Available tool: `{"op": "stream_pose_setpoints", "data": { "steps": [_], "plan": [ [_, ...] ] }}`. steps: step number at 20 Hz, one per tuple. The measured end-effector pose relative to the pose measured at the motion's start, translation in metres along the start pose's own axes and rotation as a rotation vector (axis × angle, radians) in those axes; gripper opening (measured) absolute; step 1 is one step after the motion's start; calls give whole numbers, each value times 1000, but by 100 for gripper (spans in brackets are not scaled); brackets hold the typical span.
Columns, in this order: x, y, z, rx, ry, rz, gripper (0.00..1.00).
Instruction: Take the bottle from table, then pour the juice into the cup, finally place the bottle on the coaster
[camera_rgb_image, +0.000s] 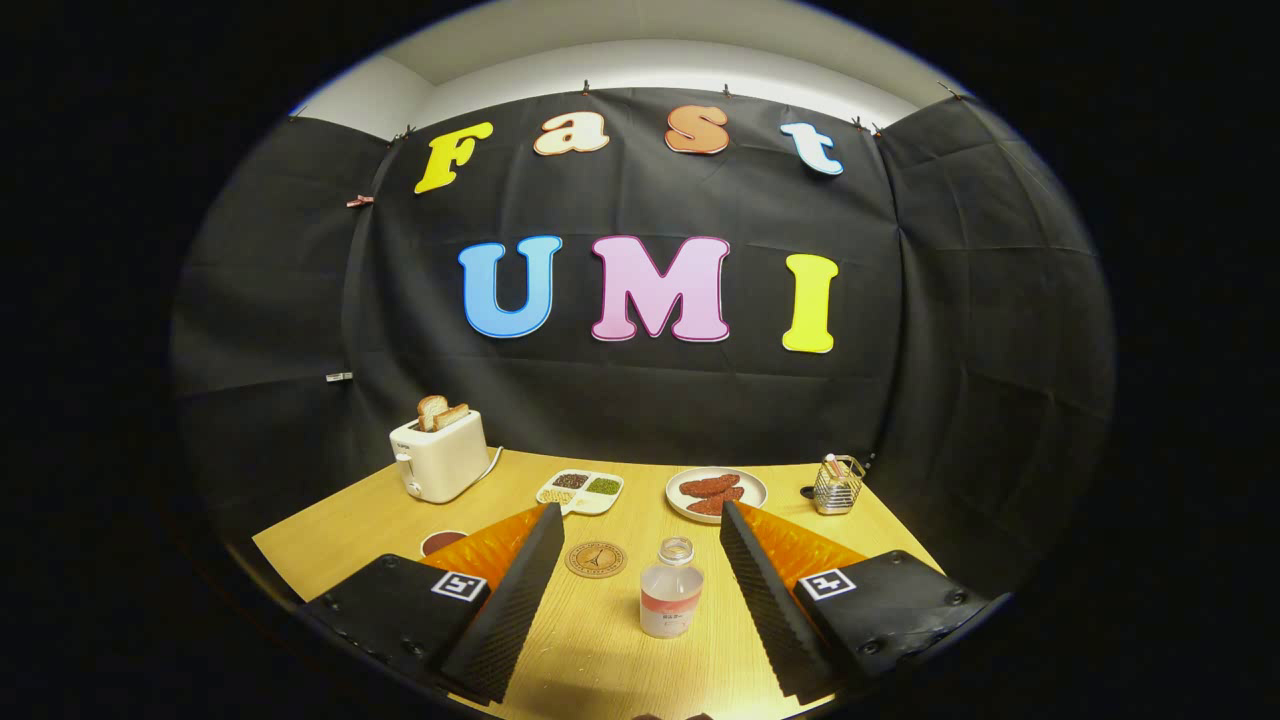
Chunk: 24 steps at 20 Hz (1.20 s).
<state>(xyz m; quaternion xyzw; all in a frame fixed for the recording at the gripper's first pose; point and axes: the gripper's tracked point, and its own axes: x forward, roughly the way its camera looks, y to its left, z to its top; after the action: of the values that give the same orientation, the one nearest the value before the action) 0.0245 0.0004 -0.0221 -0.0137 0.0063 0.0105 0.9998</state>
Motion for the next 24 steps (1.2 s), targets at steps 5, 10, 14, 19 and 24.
{"op": "stream_pose_setpoints", "data": {
  "steps": [5, 10, 14, 19, 24],
  "plan": [
    [7, -6, -11, 1, 5, -9, 97],
    [17, -11, -16, 7, -4, -20, 97],
    [25, -13, -28, 15, 0, -24, 97],
    [44, -16, -48, -4, 10, -31, 97],
    [63, -26, -72, 4, 21, -57, 97]
  ]
}}
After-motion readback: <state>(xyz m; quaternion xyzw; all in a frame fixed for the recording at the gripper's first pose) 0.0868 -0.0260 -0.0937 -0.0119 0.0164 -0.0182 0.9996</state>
